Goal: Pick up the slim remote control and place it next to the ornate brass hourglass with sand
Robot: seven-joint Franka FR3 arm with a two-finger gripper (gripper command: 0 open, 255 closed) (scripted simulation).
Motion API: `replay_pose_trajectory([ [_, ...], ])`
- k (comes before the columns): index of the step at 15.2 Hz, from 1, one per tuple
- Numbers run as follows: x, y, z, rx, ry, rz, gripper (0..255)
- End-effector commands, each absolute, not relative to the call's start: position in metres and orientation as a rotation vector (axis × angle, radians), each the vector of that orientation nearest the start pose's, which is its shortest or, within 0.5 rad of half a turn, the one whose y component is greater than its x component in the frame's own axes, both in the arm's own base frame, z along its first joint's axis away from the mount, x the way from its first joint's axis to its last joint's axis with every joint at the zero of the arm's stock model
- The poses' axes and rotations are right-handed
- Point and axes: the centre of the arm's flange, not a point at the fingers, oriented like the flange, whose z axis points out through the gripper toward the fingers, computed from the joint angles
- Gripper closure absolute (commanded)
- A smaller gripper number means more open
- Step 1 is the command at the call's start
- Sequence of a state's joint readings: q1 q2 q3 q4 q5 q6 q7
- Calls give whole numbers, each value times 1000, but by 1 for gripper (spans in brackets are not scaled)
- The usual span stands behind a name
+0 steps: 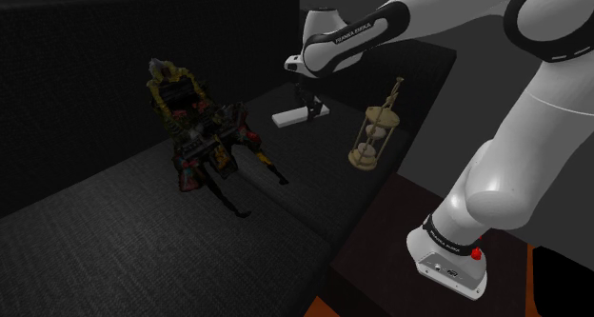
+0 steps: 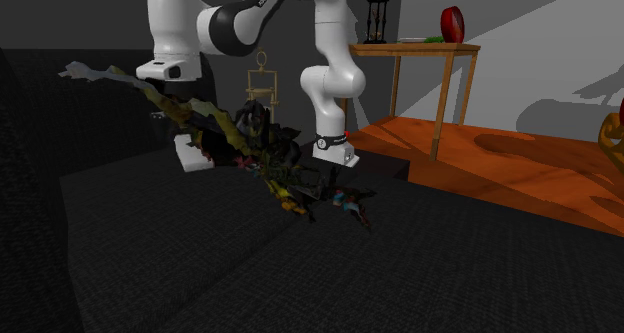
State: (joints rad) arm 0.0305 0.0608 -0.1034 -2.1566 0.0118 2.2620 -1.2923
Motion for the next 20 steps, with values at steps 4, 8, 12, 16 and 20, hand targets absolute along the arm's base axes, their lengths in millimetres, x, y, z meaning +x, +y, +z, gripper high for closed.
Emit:
replay_pose_trajectory([
  [4,549,-39,361,-2603,-1805,-59,255],
  [8,549,-39,361,-2603,-1805,-59,255],
  [12,549,-39,361,-2603,-1805,-59,0],
  [16,548,-39,374,-2603,-1805,-59,0],
  [20,547,-39,411,-2603,-1805,-59,0],
])
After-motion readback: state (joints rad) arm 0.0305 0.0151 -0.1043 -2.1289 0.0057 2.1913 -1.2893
